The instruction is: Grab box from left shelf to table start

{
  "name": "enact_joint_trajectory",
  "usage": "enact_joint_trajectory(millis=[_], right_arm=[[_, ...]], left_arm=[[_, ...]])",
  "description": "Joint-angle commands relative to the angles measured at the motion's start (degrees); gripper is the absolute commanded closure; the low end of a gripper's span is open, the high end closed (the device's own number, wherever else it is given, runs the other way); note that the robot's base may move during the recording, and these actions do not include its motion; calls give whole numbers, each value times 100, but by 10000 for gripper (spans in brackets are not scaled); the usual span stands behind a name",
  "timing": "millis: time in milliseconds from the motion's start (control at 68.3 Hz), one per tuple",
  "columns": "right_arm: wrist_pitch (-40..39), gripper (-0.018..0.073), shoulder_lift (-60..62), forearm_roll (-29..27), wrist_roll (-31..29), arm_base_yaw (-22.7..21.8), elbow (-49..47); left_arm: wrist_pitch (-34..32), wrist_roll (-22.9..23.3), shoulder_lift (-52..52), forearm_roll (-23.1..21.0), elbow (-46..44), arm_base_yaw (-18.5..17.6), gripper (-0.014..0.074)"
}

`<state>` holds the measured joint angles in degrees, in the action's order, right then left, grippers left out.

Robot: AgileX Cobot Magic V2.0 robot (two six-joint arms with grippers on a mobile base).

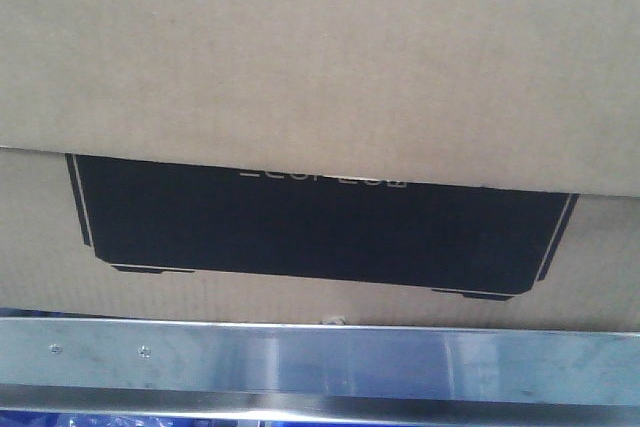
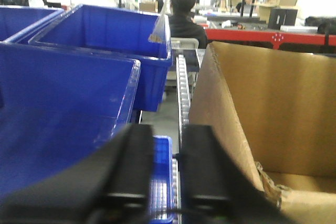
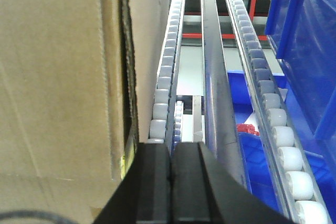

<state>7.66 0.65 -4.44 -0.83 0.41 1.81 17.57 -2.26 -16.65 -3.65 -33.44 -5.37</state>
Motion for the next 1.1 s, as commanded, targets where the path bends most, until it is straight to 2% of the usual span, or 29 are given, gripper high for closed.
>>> enact_joint_trajectory(millis=[0, 44, 117, 366, 439, 527, 689, 952, 1084], right_arm=[[-542, 503, 52, 23, -17, 0, 13], [-542, 503, 52, 23, -17, 0, 13], [-542, 503, 52, 23, -17, 0, 13], [-577, 503, 52, 23, -17, 0, 13], [-577, 503, 52, 23, -17, 0, 13], [-584, 503, 52, 23, -17, 0, 13], [-670, 503, 52, 23, -17, 0, 13], [-734, 503, 52, 8, -17, 0, 13], [-859, 503, 52, -325, -12, 0, -56]], left_arm=[[-193, -25, -301, -31, -433, 9, 244], [101, -25, -441, -61, -665, 9, 218], [710, -25, -750, -153, -1103, -74, 230], [2173, -25, -2165, -239, -2797, -1381, 245], [2520, -25, -2675, -156, -3192, -1595, 245], [2951, 150, -3307, -125, -3632, -1636, 245], [3859, 1063, -4334, 306, -4427, -1505, 245], [4712, 1374, -5526, 671, -5092, -1342, 245], [4910, 1384, -5867, 671, -5091, -1342, 245]])
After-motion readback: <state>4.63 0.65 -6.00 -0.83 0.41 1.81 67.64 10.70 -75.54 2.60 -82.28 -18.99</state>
